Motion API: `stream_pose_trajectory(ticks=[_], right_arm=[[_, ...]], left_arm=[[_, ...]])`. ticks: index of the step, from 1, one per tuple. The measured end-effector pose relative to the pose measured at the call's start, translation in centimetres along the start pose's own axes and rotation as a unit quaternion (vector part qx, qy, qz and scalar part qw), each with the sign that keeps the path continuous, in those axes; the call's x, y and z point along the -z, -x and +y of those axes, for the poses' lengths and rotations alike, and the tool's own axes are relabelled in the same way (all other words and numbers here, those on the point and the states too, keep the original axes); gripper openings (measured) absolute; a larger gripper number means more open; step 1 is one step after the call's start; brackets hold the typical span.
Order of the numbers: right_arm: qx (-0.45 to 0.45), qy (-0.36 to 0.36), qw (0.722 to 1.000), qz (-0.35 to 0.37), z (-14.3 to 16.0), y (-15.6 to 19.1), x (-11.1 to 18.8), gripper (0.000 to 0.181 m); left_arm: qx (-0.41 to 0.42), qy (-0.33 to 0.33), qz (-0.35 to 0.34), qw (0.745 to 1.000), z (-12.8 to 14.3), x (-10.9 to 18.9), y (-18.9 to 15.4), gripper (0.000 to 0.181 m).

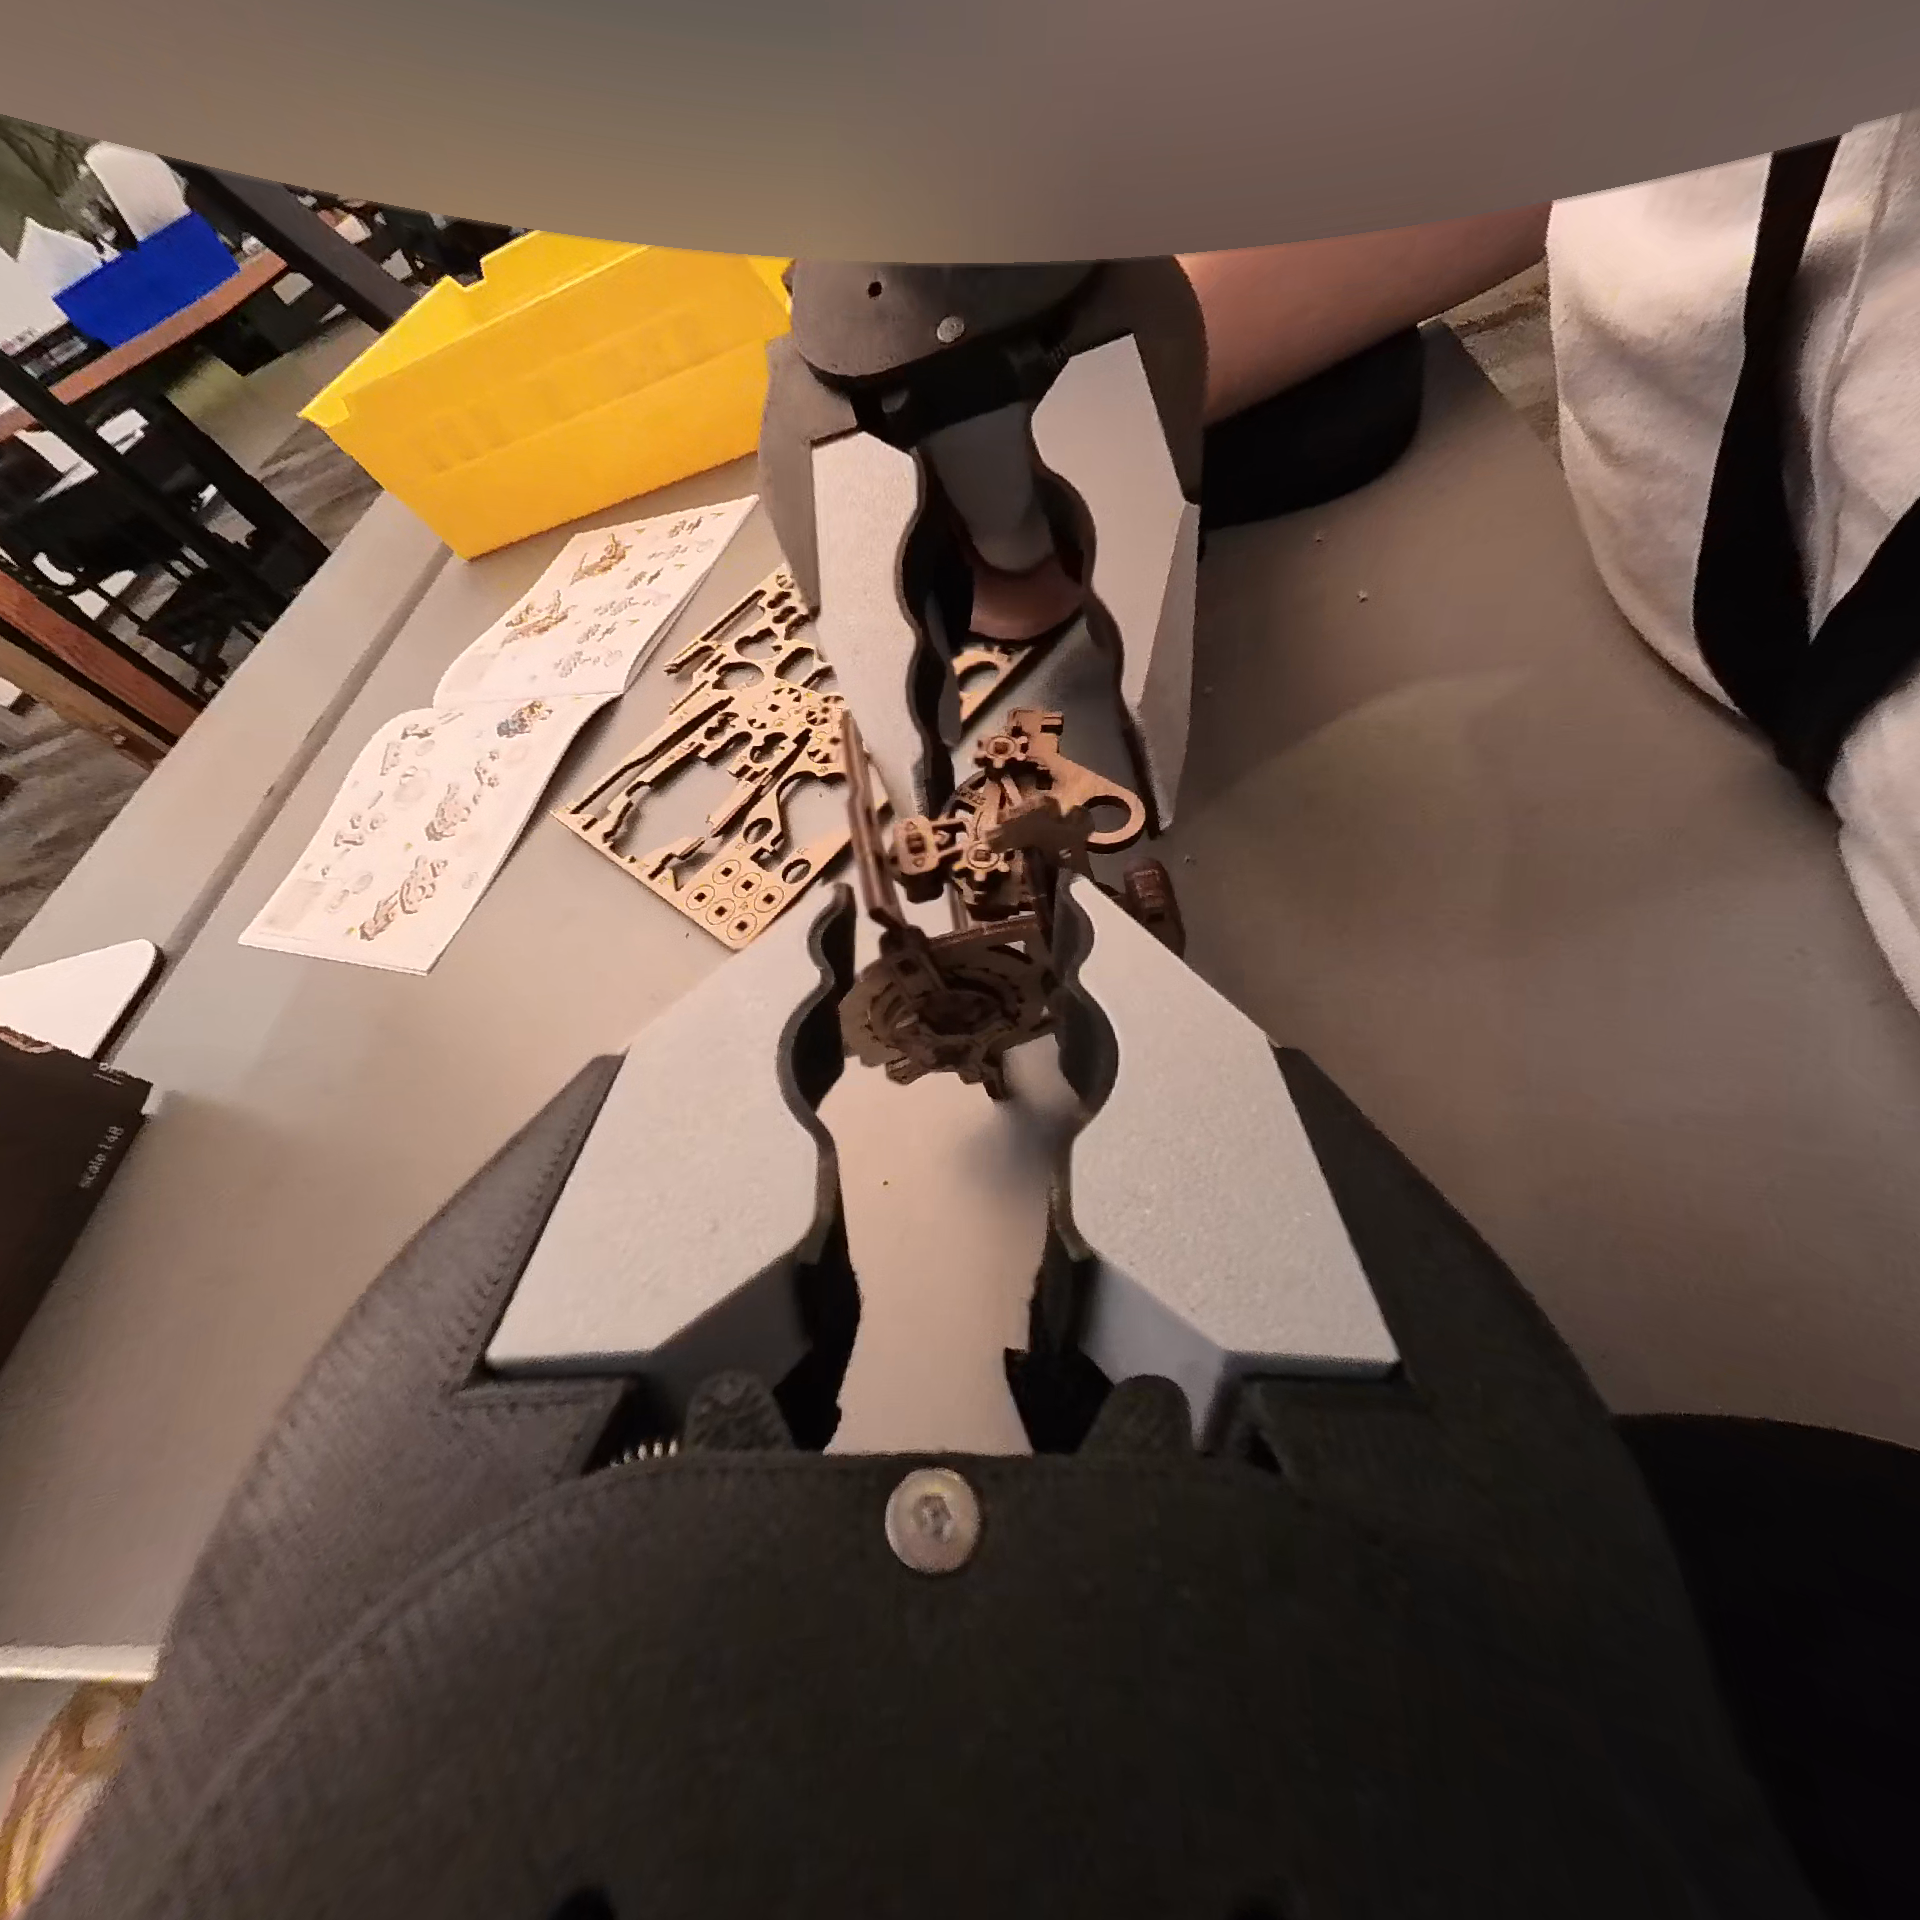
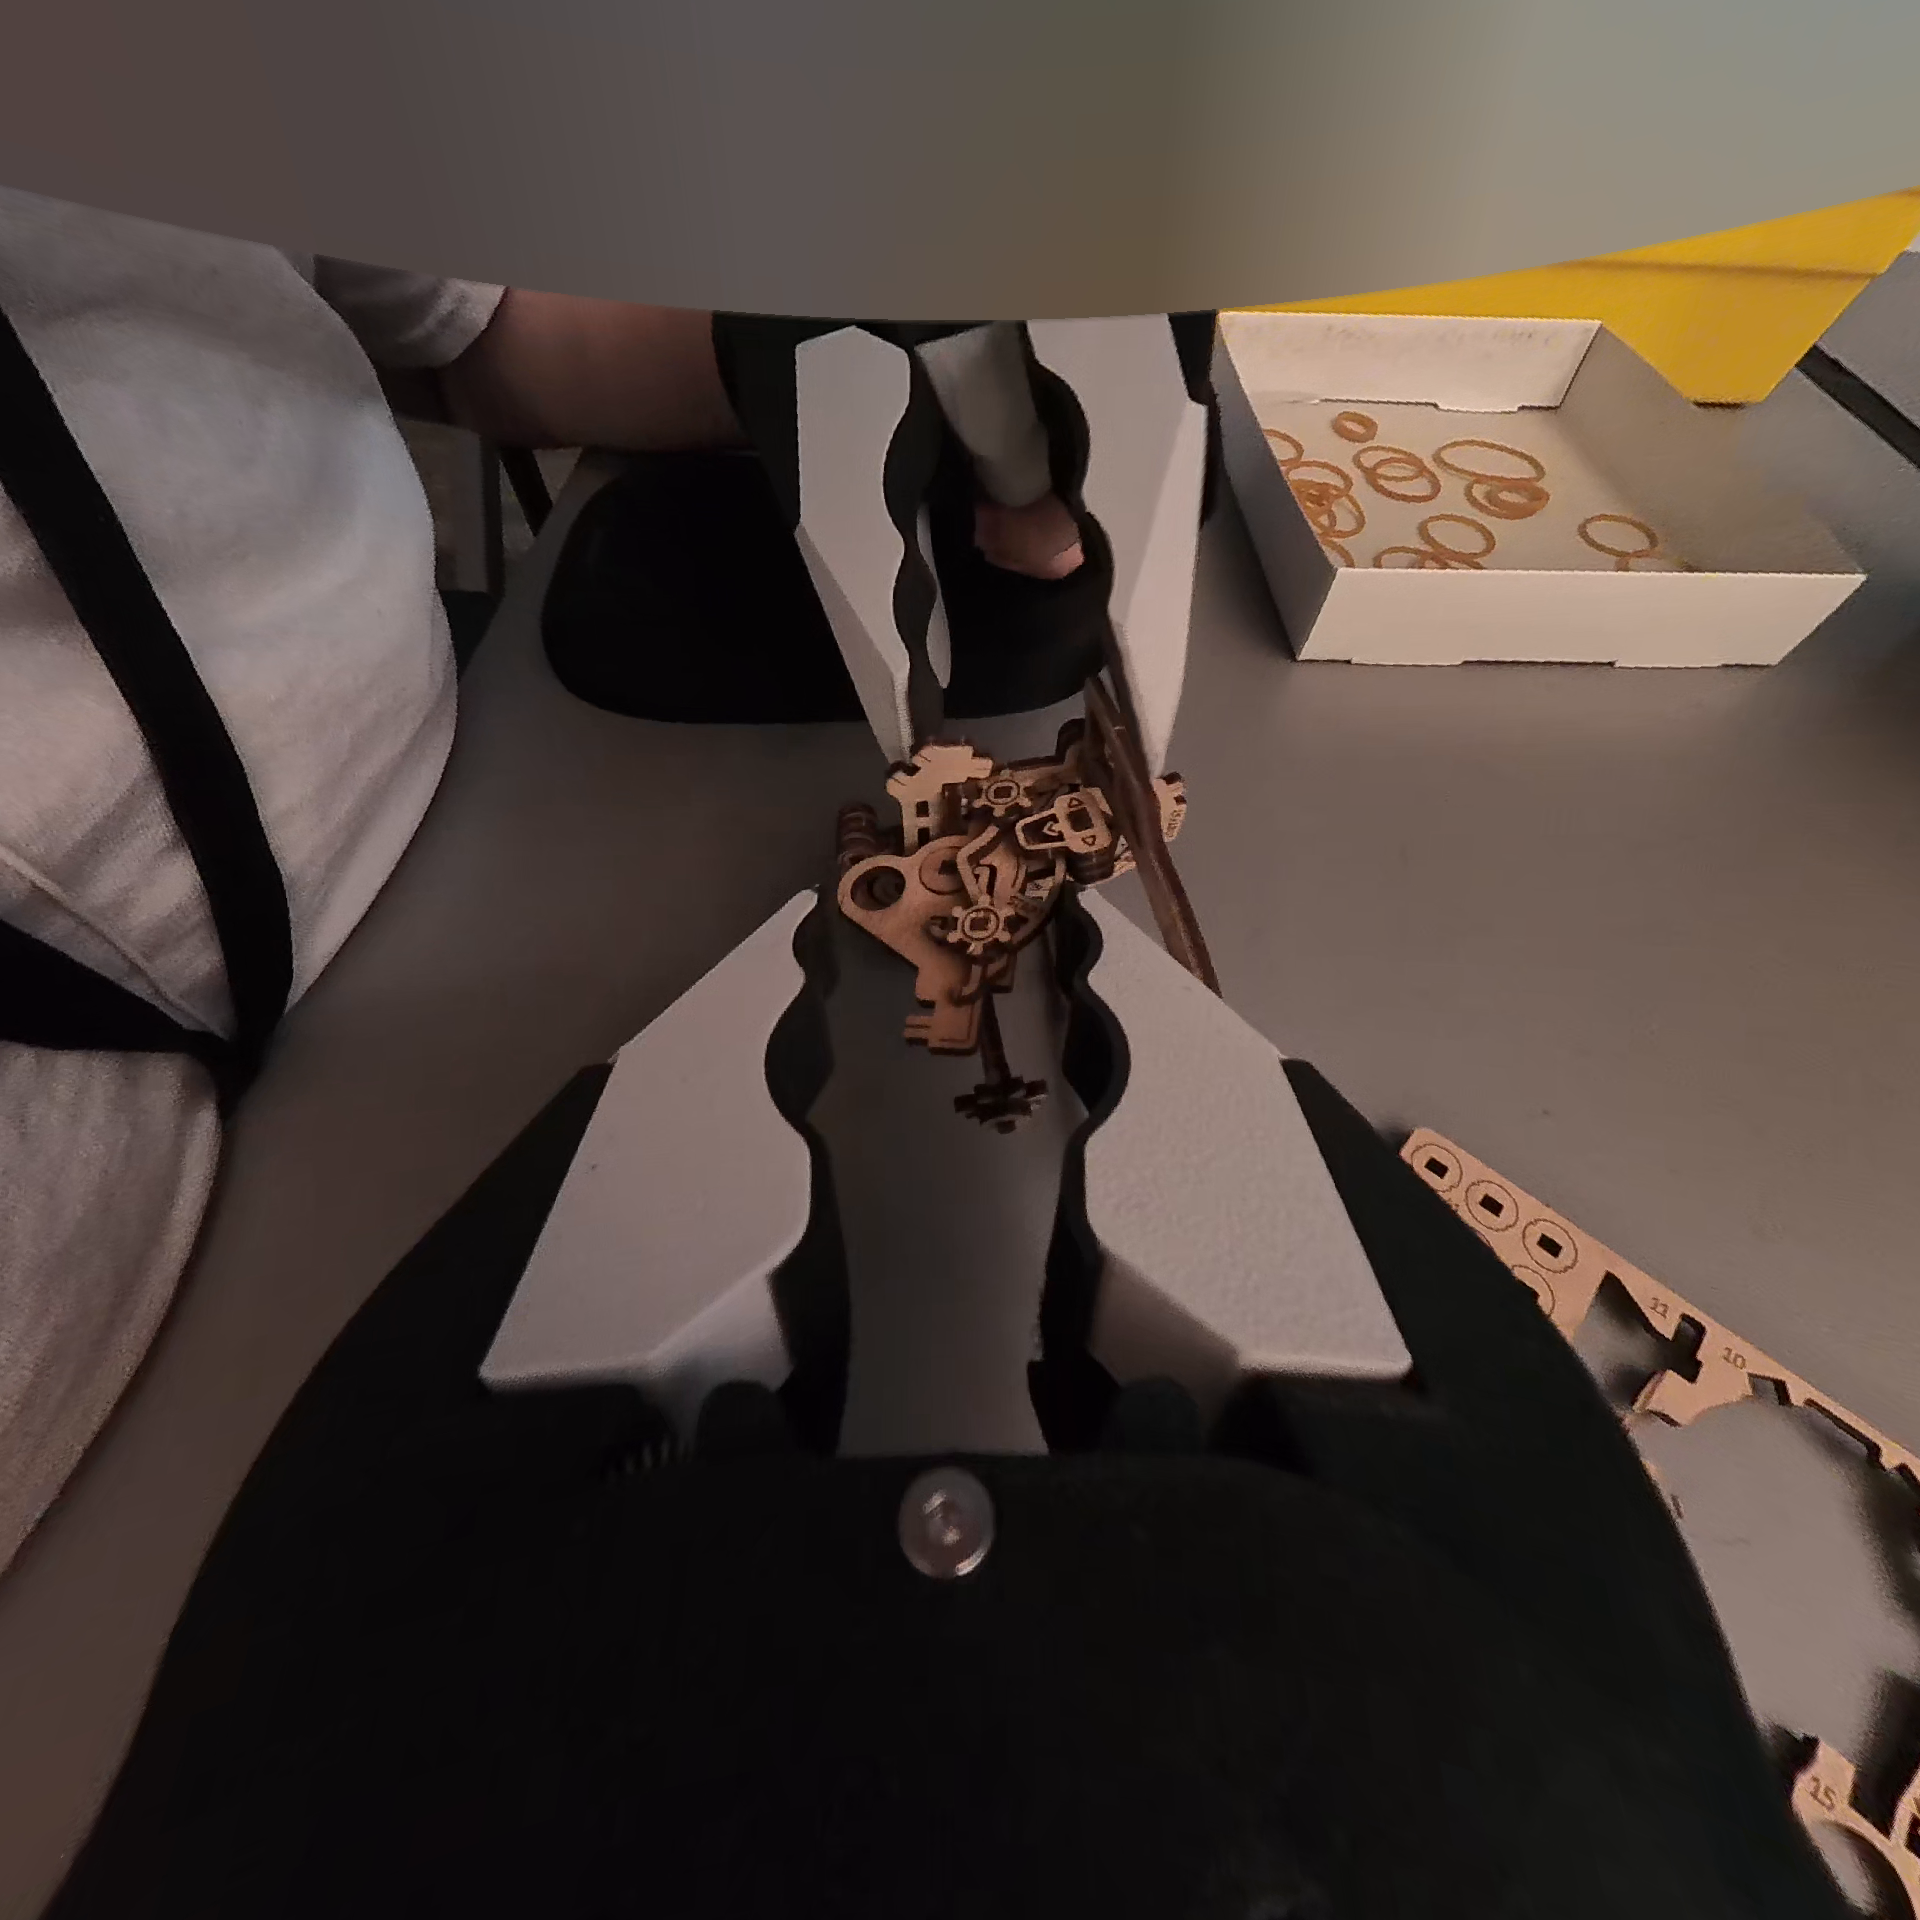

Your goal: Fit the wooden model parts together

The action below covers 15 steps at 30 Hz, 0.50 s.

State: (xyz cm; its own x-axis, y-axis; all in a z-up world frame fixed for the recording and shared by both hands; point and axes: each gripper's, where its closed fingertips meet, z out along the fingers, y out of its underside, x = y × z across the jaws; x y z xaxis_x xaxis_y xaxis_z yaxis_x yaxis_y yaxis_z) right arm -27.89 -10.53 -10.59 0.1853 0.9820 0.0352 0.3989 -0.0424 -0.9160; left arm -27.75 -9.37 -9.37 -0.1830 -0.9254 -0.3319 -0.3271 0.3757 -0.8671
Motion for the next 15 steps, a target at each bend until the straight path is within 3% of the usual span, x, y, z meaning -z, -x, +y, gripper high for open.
stream_pose_trajectory(ticks=[15], right_arm=[[0.01, -0.001, 1.0, -0.024, -0.07, 0.23, -0.17, 0.04]], left_arm=[[-0.002, -0.005, 0.016, 1.0, -0.01, 0.16, -0.43, 0.032]])
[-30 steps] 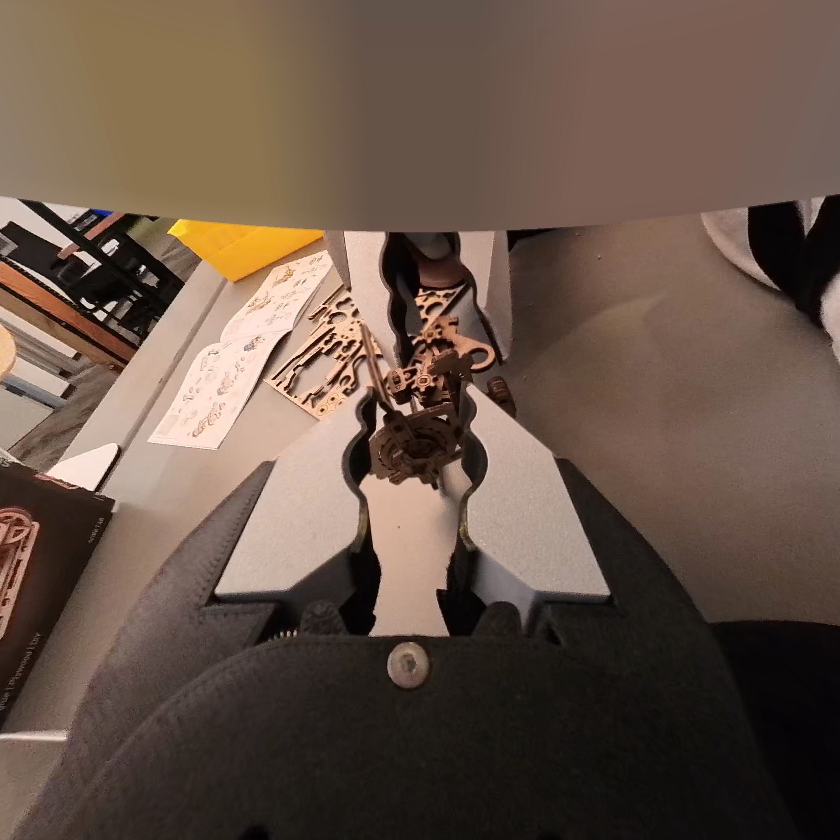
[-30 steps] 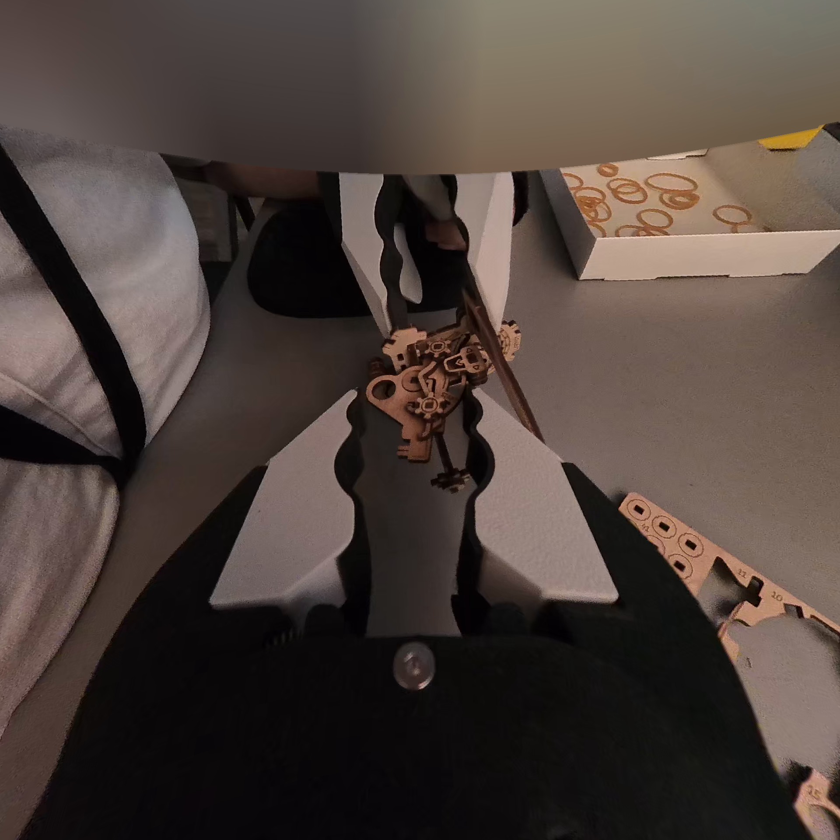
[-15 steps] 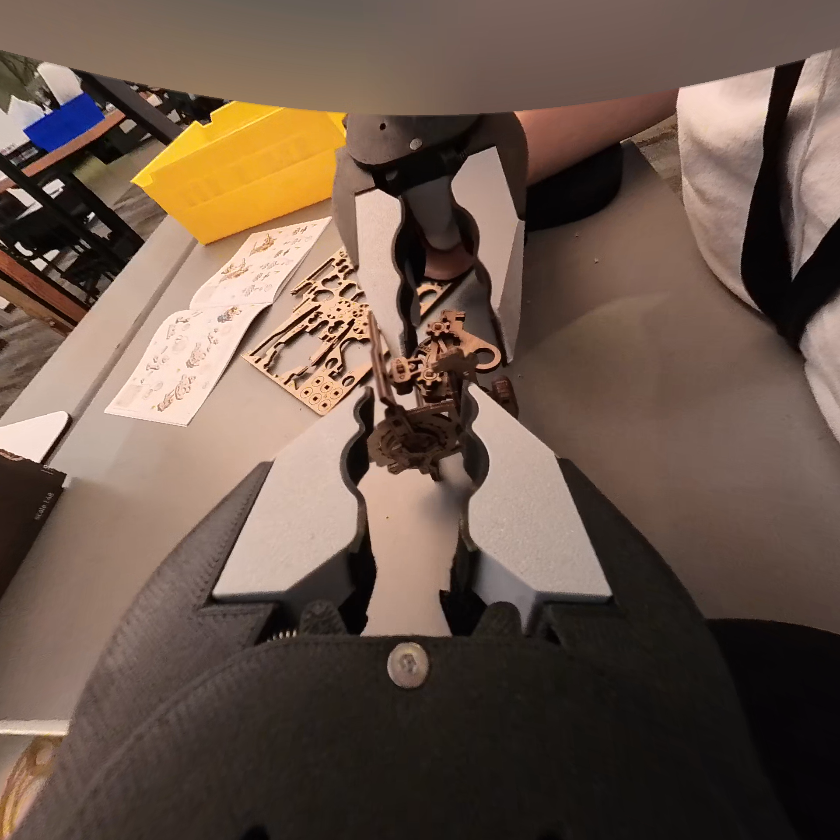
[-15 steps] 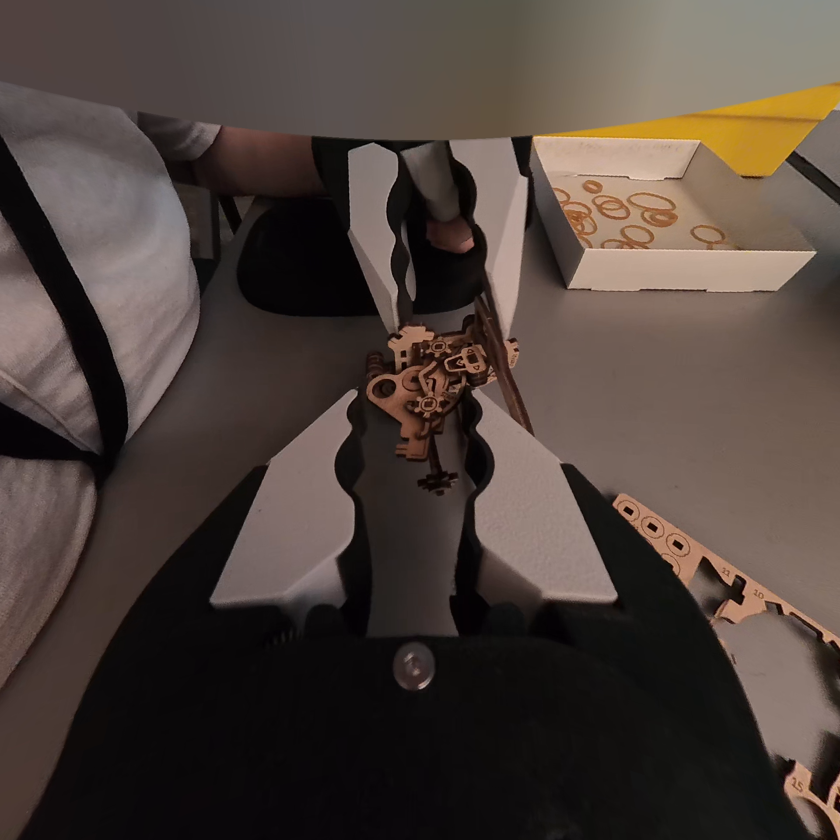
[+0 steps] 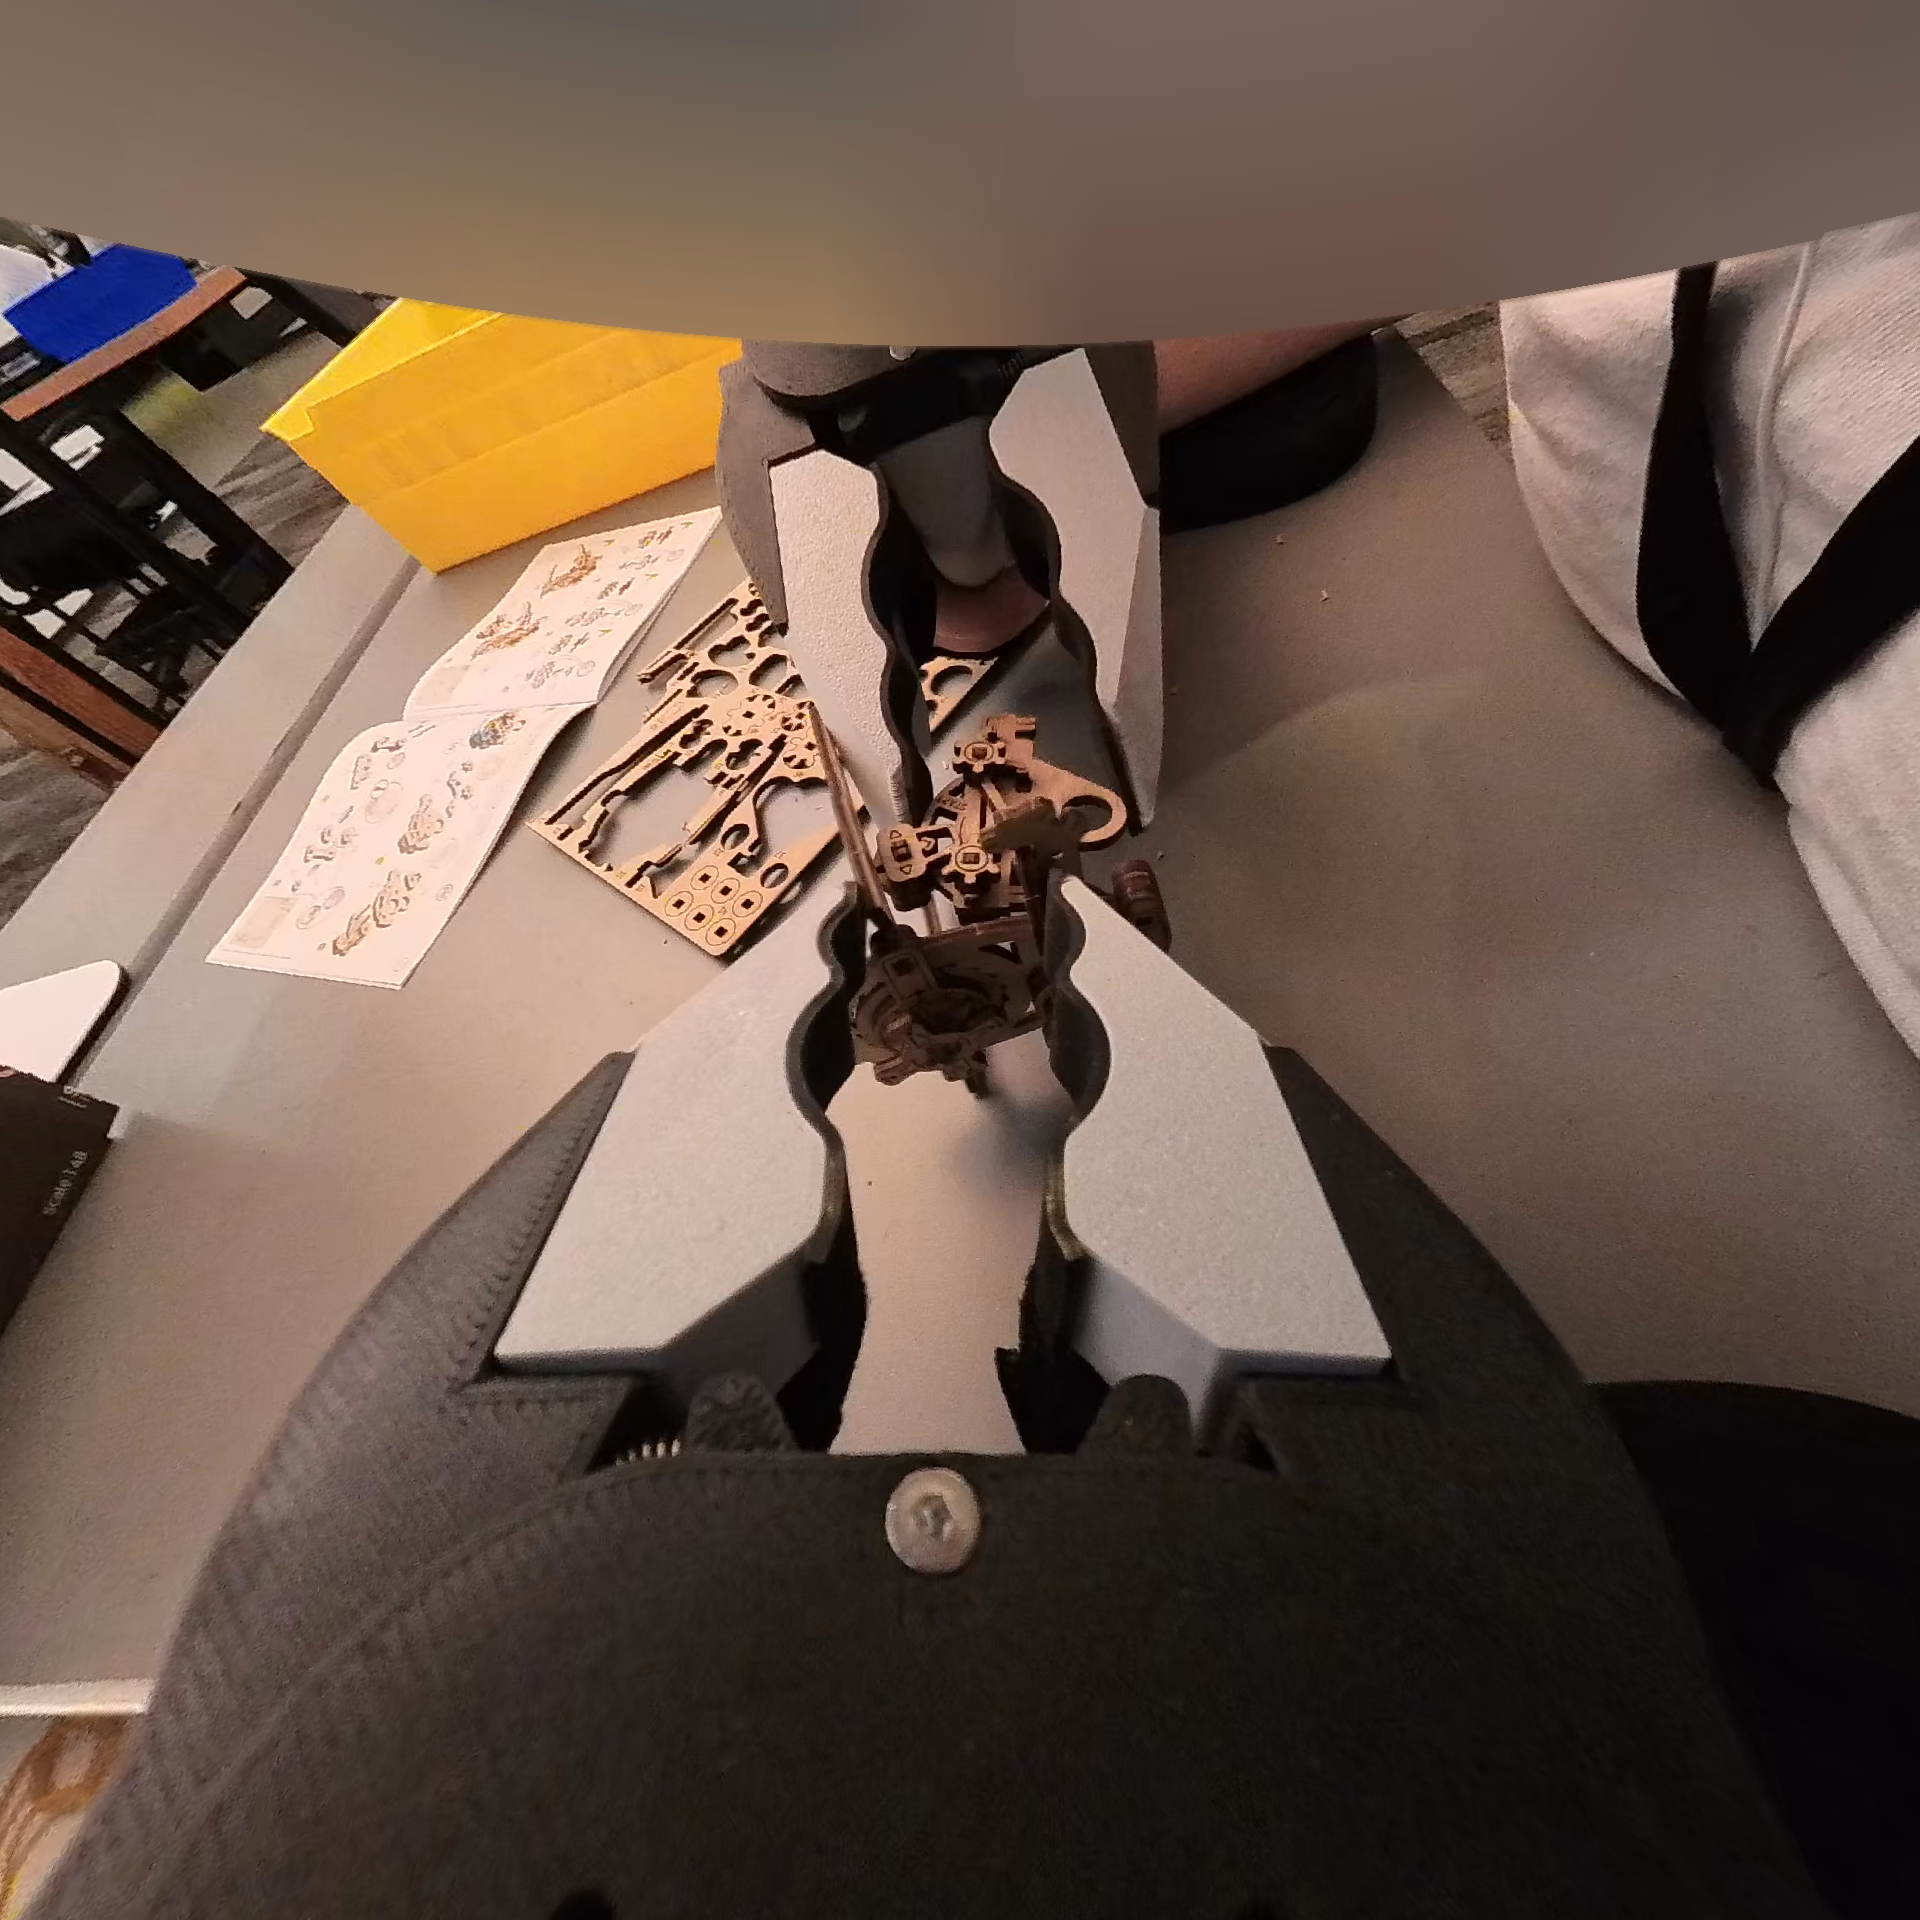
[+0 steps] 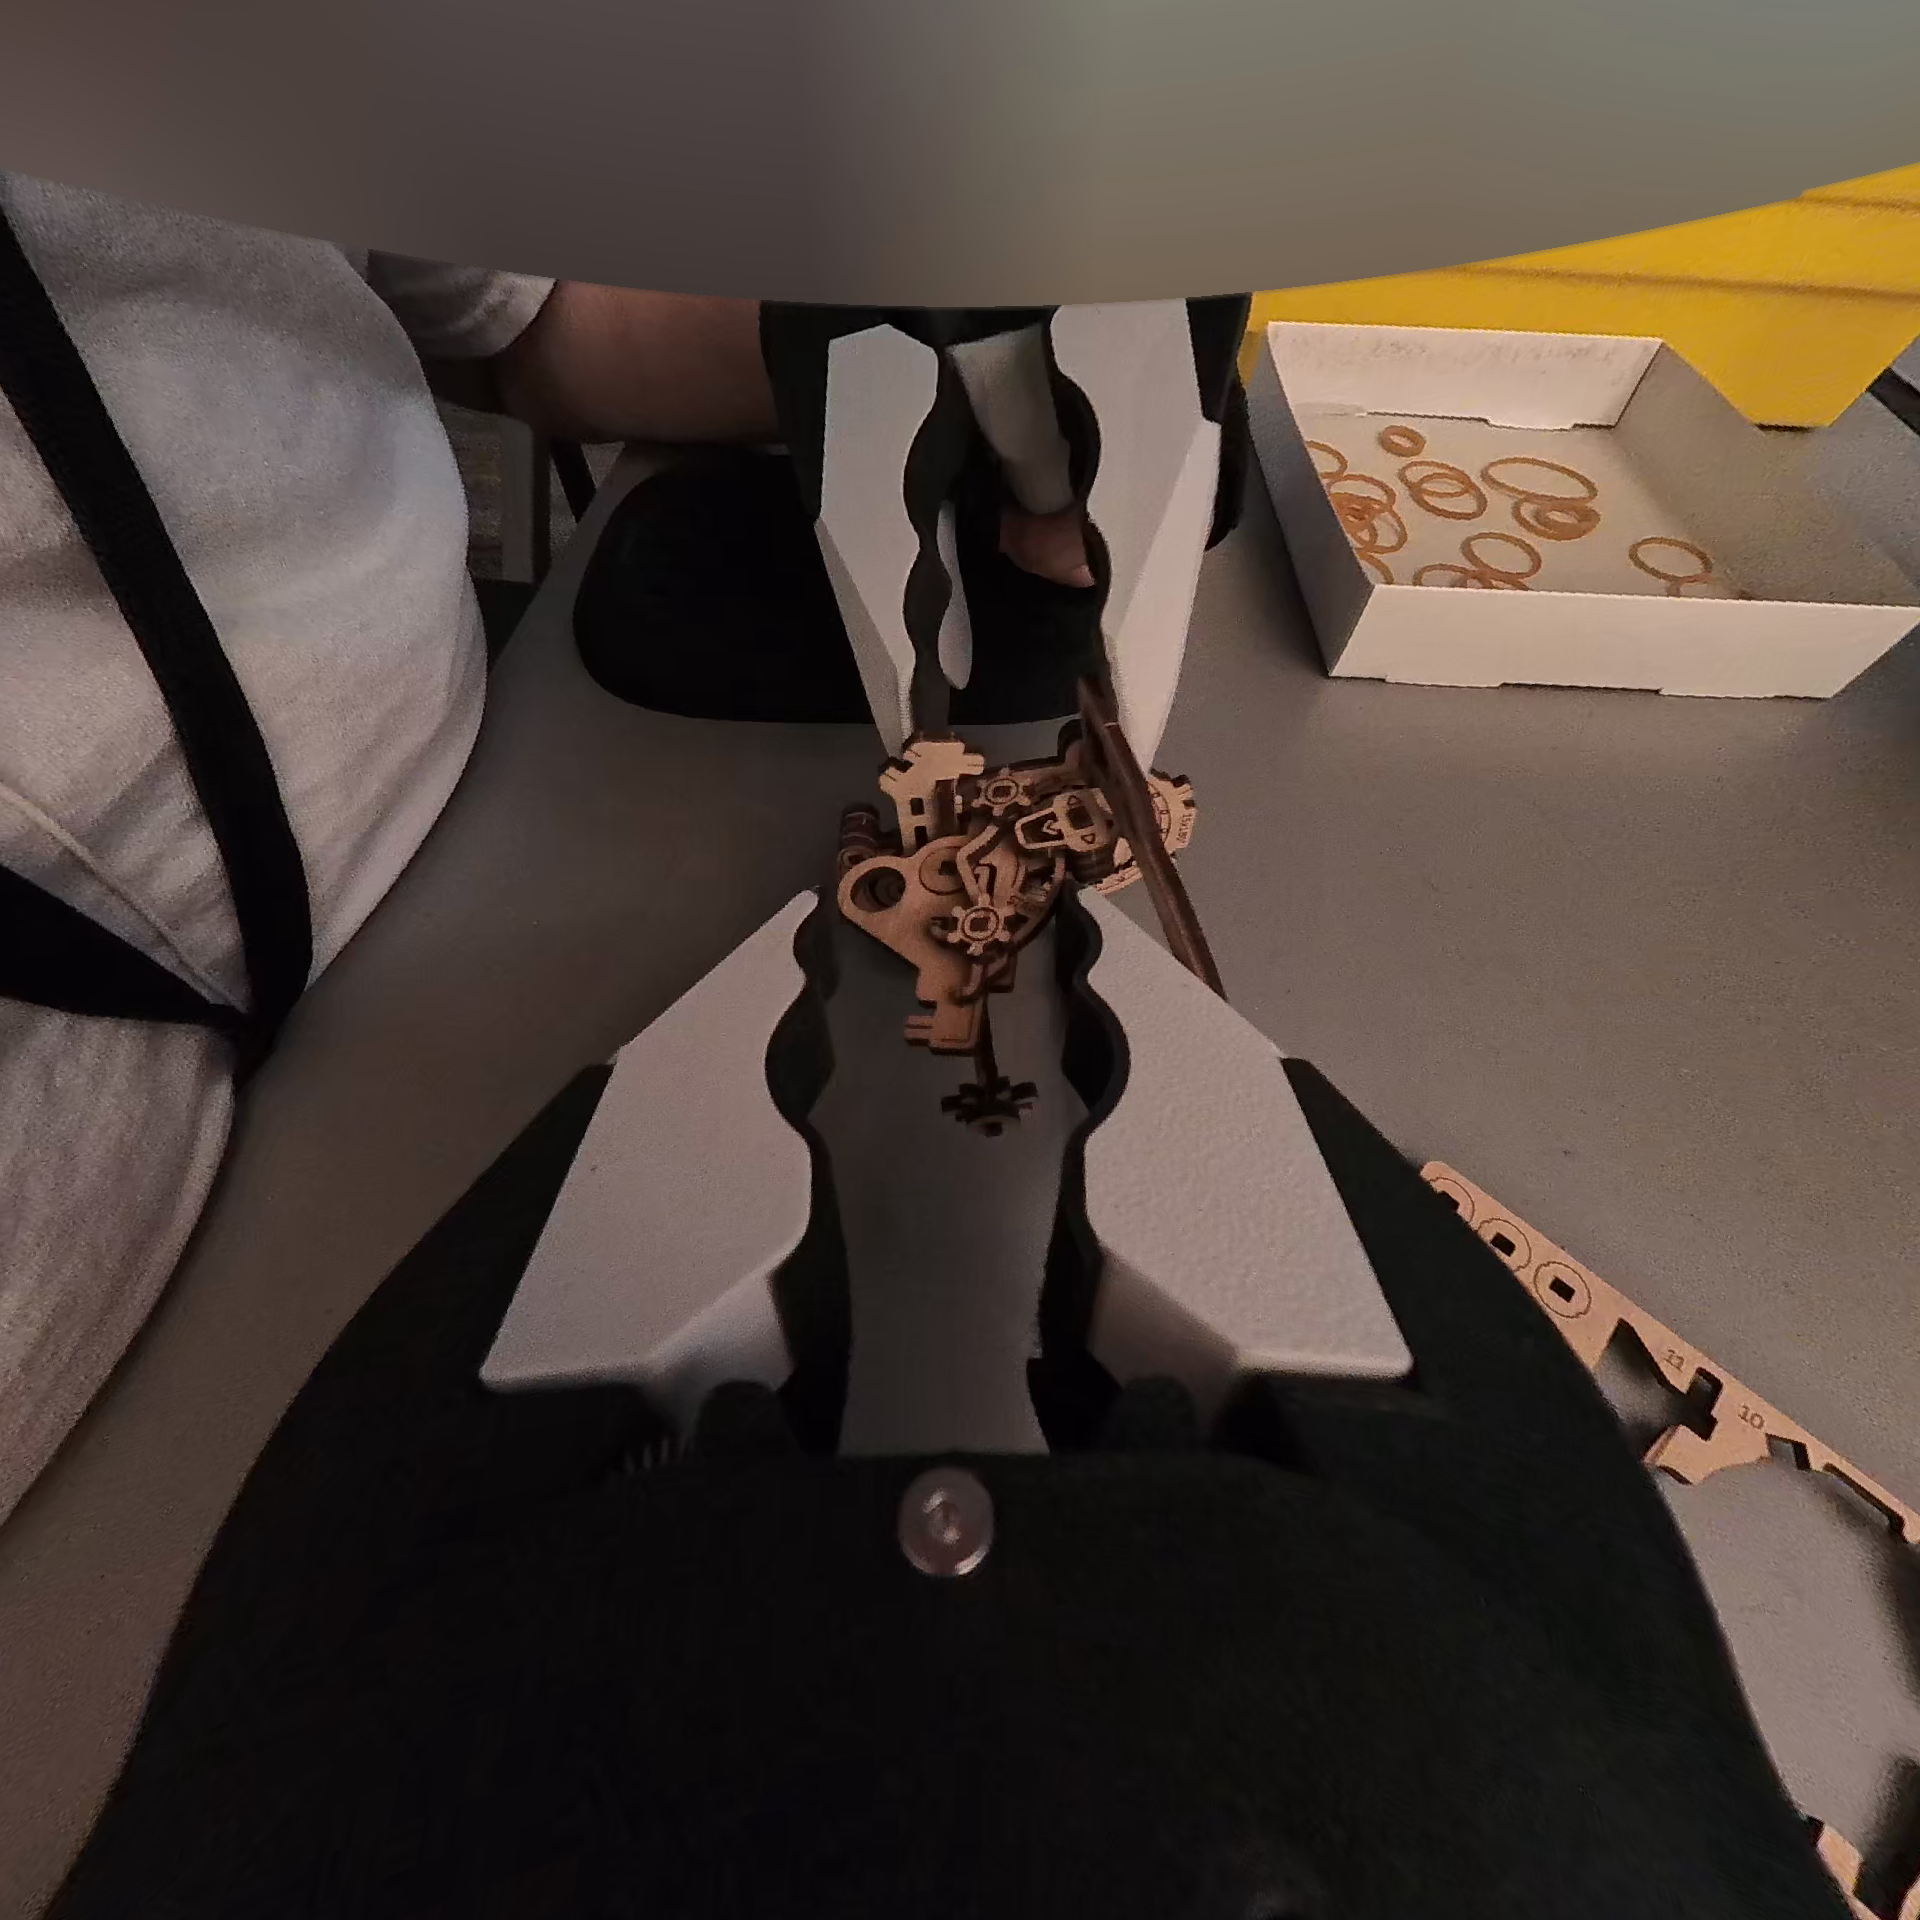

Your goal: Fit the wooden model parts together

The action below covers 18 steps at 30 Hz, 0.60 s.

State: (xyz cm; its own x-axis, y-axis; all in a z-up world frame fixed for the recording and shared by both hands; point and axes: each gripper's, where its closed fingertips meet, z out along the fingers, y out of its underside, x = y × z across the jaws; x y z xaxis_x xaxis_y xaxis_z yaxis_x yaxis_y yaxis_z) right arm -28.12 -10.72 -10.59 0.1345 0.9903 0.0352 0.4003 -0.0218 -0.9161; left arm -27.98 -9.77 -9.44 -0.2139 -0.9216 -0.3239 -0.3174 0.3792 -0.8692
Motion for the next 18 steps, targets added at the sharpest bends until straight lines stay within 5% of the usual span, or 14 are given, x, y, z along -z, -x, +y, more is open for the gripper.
stream_pose_trajectory(ticks=[18], right_arm=[[-0.053, 0.003, 0.998, 0.023, 0.2, -0.96, -0.04, 0.045]], left_arm=[[-0.002, 0.009, -0.037, 0.999, 0.17, -0.06, 0.75, 0.033]])
